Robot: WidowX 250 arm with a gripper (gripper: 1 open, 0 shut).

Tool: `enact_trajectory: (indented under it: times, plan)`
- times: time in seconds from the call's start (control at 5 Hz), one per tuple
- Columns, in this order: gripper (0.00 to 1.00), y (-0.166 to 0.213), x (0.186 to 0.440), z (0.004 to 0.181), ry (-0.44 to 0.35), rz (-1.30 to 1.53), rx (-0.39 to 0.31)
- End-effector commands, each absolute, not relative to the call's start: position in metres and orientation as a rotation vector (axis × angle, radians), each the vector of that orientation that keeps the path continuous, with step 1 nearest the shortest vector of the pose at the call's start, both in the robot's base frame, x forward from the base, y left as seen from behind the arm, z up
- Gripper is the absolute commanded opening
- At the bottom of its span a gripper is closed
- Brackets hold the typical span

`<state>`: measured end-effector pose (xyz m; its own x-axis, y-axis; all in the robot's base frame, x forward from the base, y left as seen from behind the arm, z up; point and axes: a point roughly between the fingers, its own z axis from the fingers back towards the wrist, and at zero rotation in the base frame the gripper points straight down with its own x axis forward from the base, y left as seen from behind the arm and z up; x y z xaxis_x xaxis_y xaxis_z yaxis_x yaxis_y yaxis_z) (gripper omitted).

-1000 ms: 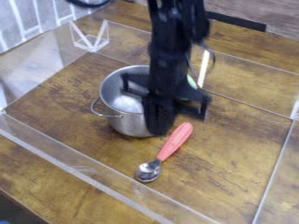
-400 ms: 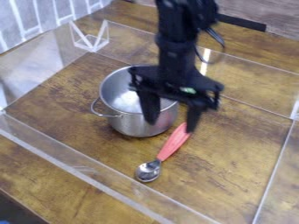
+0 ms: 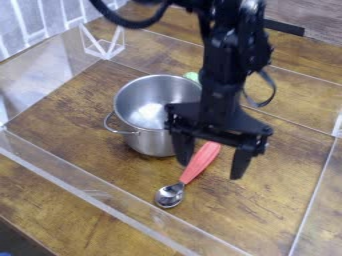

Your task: Move the pink spoon to the left

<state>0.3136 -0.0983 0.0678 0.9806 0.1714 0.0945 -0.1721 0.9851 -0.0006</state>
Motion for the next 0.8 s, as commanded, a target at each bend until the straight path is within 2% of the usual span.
enact_trajectory:
  times: [0.0, 0.4, 0.6]
  plan:
    - [1.0, -0.079, 0.326, 0.07, -0.133, 0.211, -0.013]
    - [1.0, -0.086, 0.329, 0.047, -0.116, 0.368, 0.002]
    - [0.0, -0.08, 0.33, 0.044, -0.114, 0.404, 0.004]
